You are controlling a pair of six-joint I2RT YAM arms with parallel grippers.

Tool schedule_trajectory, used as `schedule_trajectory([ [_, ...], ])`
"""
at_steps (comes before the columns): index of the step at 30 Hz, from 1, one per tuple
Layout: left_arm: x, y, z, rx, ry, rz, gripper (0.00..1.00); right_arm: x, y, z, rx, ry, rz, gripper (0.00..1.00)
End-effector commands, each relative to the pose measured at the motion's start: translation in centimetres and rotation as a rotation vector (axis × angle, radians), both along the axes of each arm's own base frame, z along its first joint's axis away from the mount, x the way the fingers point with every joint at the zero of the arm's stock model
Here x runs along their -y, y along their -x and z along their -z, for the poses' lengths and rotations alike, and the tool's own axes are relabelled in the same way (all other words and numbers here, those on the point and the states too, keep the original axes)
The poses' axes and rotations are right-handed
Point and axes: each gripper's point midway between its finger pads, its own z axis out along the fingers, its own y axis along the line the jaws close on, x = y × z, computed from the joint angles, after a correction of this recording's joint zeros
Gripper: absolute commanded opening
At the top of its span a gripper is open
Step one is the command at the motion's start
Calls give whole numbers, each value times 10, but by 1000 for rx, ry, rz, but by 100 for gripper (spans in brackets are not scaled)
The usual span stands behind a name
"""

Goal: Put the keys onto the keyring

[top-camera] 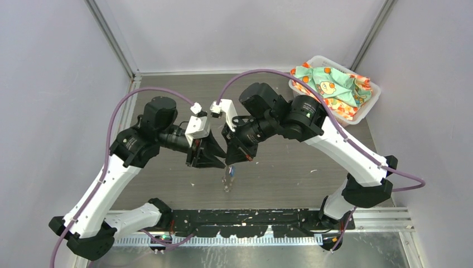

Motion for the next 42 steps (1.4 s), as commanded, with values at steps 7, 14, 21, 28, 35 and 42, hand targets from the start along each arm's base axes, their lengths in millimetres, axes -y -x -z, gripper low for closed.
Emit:
schedule_trajectory([
  [7, -3, 11, 4, -8, -10, 60, 9, -7, 9, -23, 17, -82, -51, 1],
  [14, -1, 11, 0, -13, 1, 69, 0, -12, 9, -25, 10, -93, -58, 3],
  [21, 5, 4, -18, -28, 77, -8, 0, 3, -9, -50, 136, -259, 83, 39],
  [28, 10, -4, -56, -26, 231, -93, 0, 39, -4, -73, 184, -492, 184, 51],
  [35, 11, -6, -76, -16, 293, -111, 0, 42, -8, -78, 221, -715, 249, 51],
  [42, 9, -3, -89, 9, 319, -108, 0, 35, -9, -80, 204, -753, 246, 51],
])
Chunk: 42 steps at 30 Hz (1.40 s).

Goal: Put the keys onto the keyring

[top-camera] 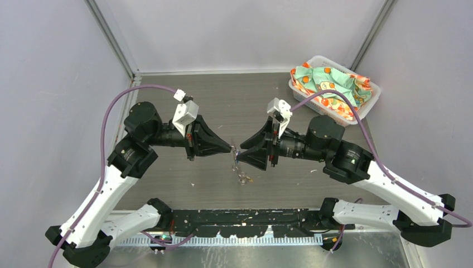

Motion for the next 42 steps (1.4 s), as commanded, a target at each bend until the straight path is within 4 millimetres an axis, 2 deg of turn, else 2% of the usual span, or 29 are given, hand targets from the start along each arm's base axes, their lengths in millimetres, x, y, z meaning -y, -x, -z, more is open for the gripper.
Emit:
schedule_trajectory([
  [1, -3, 6, -34, 85, 84, -5, 0, -5, -4, -34, 33, -132, 11, 51],
  [3, -4, 6, -33, 83, 83, -4, 0, -6, -5, -35, 29, -139, 17, 51],
  [5, -4, 7, -32, 84, 81, -3, 0, -6, -5, -37, 26, -149, 22, 47],
  [8, -5, 7, -32, 85, 83, -6, 0, -6, -3, -34, 14, -145, 11, 33],
  [12, -5, 8, -32, 86, 85, -7, 0, -8, 0, -22, -21, -102, -11, 30],
  [14, -6, 9, -32, 87, 85, -5, 0, -9, 2, -16, -43, -86, -18, 31],
  [17, -6, 9, -33, 88, 87, -5, 0, -8, 4, -9, -59, -71, -24, 38],
  [21, -6, 10, -34, 88, 89, -5, 0, -4, 8, -6, -61, -71, -32, 40],
  [26, -6, 9, -35, 86, 89, -6, 0, -7, 11, -7, -65, -61, -55, 37],
  [30, -6, 10, -34, 84, 86, -1, 0, -5, 9, -6, -59, -6, -48, 44],
  [32, -6, 10, -32, 83, 84, -1, 0, 2, 5, -16, -18, 2, -17, 48],
  [36, -5, 8, -28, 75, 77, -1, 0, 10, 1, -48, 80, -44, 13, 55],
  [39, -5, 7, -27, 70, 75, -5, 0, 1, -2, -49, 84, -27, -1, 56],
  [42, -5, 7, -29, 70, 77, -8, 0, -8, -2, -45, 78, -13, -32, 52],
])
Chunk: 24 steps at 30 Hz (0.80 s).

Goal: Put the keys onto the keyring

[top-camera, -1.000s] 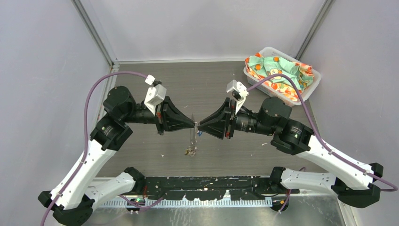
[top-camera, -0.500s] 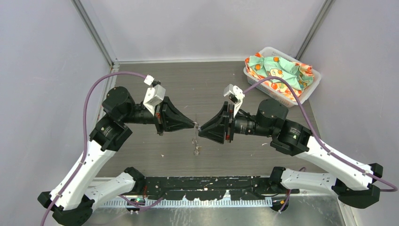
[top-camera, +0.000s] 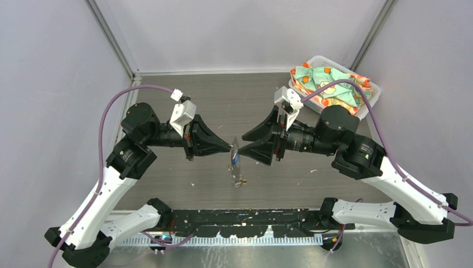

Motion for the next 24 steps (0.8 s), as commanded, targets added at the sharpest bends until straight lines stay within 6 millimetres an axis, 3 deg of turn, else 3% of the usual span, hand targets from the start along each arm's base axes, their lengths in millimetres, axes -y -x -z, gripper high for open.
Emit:
schedule_trajectory([
  [1, -3, 5, -21, 55, 53, -3, 0, -11, -2, -3, 34, 8, -29, 50],
  [9, -2, 4, -22, 52, 53, -2, 0, -15, 0, 2, 24, 15, -51, 41],
  [13, -2, 4, -22, 47, 51, -3, 0, -18, 2, 4, 17, 24, -71, 26],
  [16, -2, 4, -22, 50, 48, -3, 0, -17, 4, 8, 8, 39, -80, 3],
  [20, -3, 10, -11, 58, 19, 46, 0, -11, 7, 7, -4, 60, -79, 1],
  [23, -6, 16, 12, 65, -60, 98, 35, -8, 8, 16, -26, 146, -87, 1],
  [24, -8, 20, 17, 69, -89, 121, 40, -7, 9, 23, -43, 189, -96, 1],
])
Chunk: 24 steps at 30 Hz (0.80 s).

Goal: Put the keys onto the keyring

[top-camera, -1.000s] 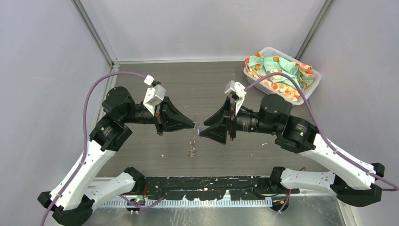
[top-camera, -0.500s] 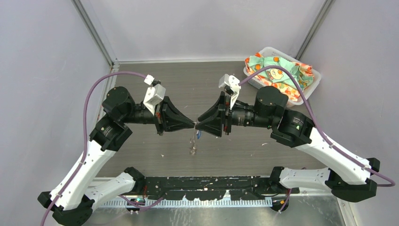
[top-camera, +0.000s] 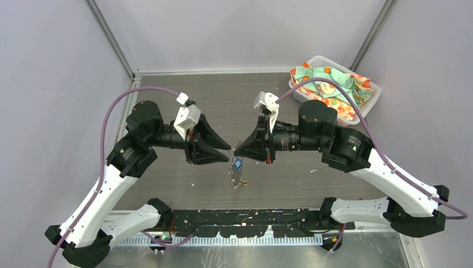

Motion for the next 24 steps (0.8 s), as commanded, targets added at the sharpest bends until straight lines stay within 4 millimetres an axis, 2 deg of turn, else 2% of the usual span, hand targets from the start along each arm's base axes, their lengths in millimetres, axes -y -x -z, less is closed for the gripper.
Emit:
schedule_trajectory([
  [1, -11, 20, 16, 55, -94, 109, 43, 9, 8, 1, -18, 101, -35, 1],
  [4, -14, 22, 27, 65, -140, 135, 44, 9, 10, 16, -66, 199, -53, 1],
  [10, -11, 18, 33, 73, -152, 139, 38, 2, 11, 36, -152, 330, -82, 1],
  [18, -8, 16, 49, 44, -172, 165, 30, -9, 11, 36, -169, 336, -120, 1],
  [24, -6, 13, 58, 42, -184, 159, 29, -17, 13, 36, -175, 340, -150, 1],
])
